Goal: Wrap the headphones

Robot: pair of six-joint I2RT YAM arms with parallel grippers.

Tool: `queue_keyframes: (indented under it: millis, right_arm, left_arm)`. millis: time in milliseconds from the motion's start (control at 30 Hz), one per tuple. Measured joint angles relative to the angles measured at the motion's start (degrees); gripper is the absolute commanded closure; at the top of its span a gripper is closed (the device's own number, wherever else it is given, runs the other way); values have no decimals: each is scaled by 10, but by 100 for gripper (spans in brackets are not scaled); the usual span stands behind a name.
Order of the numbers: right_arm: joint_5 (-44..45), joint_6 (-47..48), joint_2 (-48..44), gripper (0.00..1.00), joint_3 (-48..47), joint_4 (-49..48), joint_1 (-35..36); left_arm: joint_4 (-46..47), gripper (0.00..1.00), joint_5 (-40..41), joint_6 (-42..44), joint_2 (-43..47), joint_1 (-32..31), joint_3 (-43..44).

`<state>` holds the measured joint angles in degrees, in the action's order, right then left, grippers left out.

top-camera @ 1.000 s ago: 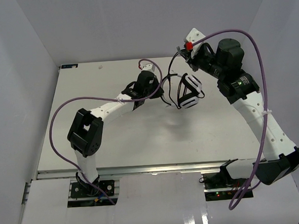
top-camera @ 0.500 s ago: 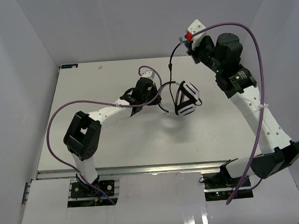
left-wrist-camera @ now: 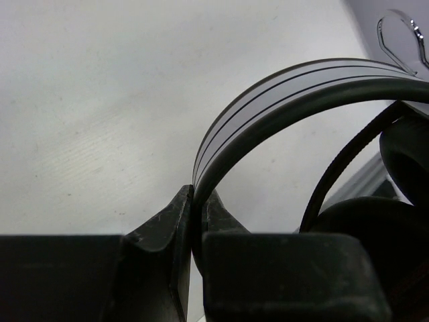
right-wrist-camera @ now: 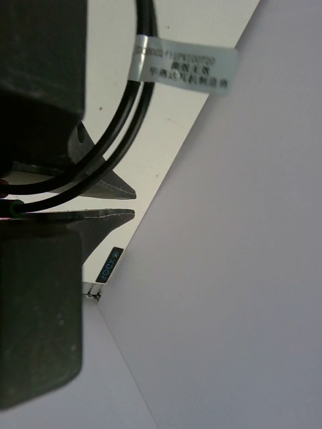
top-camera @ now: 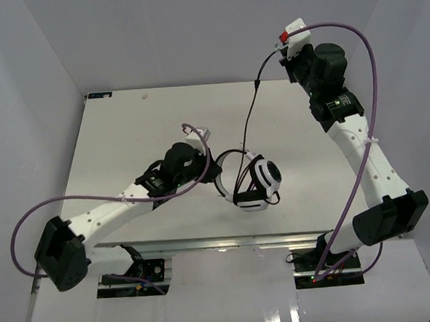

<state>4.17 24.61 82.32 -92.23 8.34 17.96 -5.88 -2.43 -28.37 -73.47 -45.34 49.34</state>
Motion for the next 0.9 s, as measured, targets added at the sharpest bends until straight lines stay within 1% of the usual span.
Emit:
queue_keyframes:
  millis: [167,333,433,567,700,900]
  right_arm:
    - [-2,-25,-10,92,44,-9,0]
    - [-25,-66,-19,92,90,-11,-18]
    - [-51,-97,-24,92,100,-11,-41]
    - [-90,-141,-37,92,101,-13,-78]
    - [-134,-179,-49,92,101,-14,-102]
    - [-204,-227,-58,92,110,-39,-113]
  left_arm:
    - [-42,100,6,1,135,0,13]
    - [-104,100,42,6,196,-1,55]
    - [-134,100,68,12,206,-1,73]
    - [-159,100,91,16,200,0,77]
    - [-174,100,96,19,187,0,75]
    - [-175,100,92,20,173,0,58]
